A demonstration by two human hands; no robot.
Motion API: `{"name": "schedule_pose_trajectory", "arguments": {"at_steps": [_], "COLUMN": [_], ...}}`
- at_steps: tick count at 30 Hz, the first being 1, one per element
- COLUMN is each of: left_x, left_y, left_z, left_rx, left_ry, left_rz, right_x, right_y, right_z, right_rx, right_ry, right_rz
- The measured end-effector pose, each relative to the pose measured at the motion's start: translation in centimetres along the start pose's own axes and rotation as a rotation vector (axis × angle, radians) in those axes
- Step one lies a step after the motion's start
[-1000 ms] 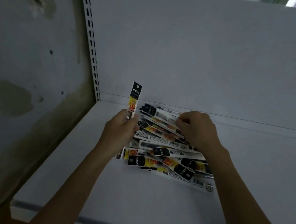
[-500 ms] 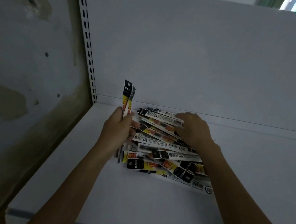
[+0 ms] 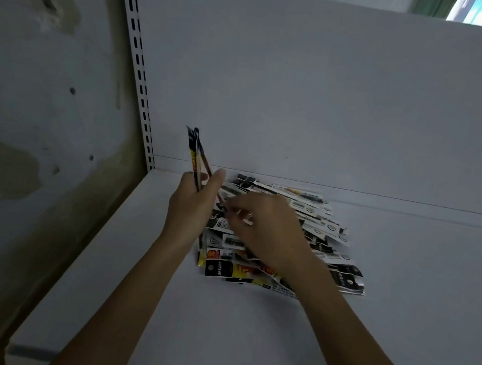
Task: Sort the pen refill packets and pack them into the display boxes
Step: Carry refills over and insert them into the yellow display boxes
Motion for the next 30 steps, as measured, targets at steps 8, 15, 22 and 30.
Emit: {"name": "schedule_pose_trajectory", "arguments": {"at_steps": [8, 15, 22, 30], "left_x": [2.0, 4.8, 3.7, 0.6], "left_y": [2.5, 8.8, 19.1, 32.9], "left_z": [4.6, 18.1, 34.9, 52.1], "left_rx": [-0.081, -0.419, -0.552, -0.754], "left_ry": [-0.025, -0.062, 0.214, 0.327], "left_rz": [0.095, 0.306, 0.179, -0.038], "right_x": [4.1, 18.6, 28.3, 34.0], "right_y": [3.6, 16.8, 36.5, 53.1], "right_z": [-3.0, -14.7, -26.1, -35.7], "right_rx": [-0.008, 0.284, 0.347, 0.42], "right_ry": [-0.116, 0.128, 0.299, 0.384], "right_rz": [0.156, 0.697, 1.128, 1.321]}}
Point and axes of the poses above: each hand's wrist, its own y-axis away from the middle knuckle, its own z-axis out of the palm, x = y × z, the point moved 9 cm from there along -y, towards the middle knuckle, and after that the axes turned 8 degrees about y, right-handed, at the moved point
